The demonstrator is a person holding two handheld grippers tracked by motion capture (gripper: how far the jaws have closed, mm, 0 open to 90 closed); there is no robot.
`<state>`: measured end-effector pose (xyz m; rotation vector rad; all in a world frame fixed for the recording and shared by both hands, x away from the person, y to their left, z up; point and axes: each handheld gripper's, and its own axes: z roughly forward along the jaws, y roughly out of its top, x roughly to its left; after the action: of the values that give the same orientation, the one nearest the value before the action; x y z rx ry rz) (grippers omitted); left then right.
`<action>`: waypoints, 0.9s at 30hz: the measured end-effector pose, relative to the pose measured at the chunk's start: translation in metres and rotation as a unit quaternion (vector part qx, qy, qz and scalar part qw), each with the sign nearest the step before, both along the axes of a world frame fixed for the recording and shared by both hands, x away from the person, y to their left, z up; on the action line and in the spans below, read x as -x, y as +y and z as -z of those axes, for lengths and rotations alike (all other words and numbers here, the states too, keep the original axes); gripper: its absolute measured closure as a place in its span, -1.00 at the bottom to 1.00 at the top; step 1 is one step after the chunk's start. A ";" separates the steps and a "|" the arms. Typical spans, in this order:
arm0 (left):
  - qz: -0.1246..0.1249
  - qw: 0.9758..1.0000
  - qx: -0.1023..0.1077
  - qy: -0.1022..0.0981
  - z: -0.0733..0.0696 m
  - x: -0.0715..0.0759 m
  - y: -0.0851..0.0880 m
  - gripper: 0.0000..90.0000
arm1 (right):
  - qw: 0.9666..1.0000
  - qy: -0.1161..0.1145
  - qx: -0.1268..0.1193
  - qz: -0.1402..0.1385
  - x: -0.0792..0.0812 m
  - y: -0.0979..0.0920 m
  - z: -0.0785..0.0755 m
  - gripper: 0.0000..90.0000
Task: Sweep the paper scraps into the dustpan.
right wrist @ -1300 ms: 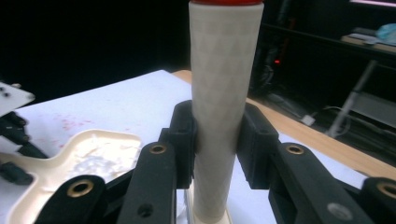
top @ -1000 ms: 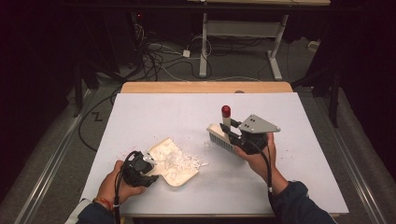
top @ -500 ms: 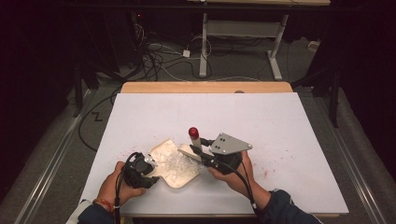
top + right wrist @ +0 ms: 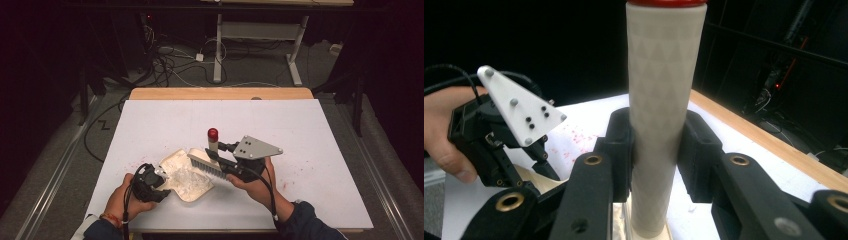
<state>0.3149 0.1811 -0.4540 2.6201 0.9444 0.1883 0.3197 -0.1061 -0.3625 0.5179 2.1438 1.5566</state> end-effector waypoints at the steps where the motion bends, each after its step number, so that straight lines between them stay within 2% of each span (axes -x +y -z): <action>1: 0.000 1.000 0.000 0.001 0.000 0.000 0.000 0.40 | 1.000 0.003 -0.002 0.002 -0.001 -0.003 -0.001 0.57; 5: 0.000 1.000 0.000 0.000 0.000 0.000 0.000 0.40 | 1.000 0.004 0.006 0.002 0.001 -0.014 -0.005 0.57; 8: 0.000 1.000 0.000 0.000 0.000 0.000 0.000 0.40 | 1.000 -0.003 0.028 0.013 0.005 -0.026 -0.003 0.57; 11: 0.001 1.000 -0.002 0.001 0.000 0.000 0.000 0.40 | 0.999 0.009 0.041 0.020 0.006 -0.036 0.005 0.57; 14: 0.000 1.000 -0.004 0.000 0.000 0.001 -0.001 0.40 | 0.998 0.019 0.062 0.018 0.005 -0.038 0.013 0.57; 17: 0.002 1.000 -0.006 0.000 0.000 0.000 -0.001 0.40 | 0.998 0.039 0.052 -0.002 0.007 -0.035 0.017 0.57; 21: 0.003 1.000 -0.004 0.001 0.000 0.000 -0.001 0.40 | 0.998 0.031 0.054 -0.017 0.013 -0.021 0.017 0.57; 27: 0.002 1.000 -0.002 0.000 0.000 0.000 -0.001 0.40 | 0.999 0.020 0.034 -0.028 0.016 -0.011 0.011 0.57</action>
<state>0.3149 0.1803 -0.4541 2.6250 0.9383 0.1885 0.3039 -0.1170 -0.3730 0.4742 2.2504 1.5088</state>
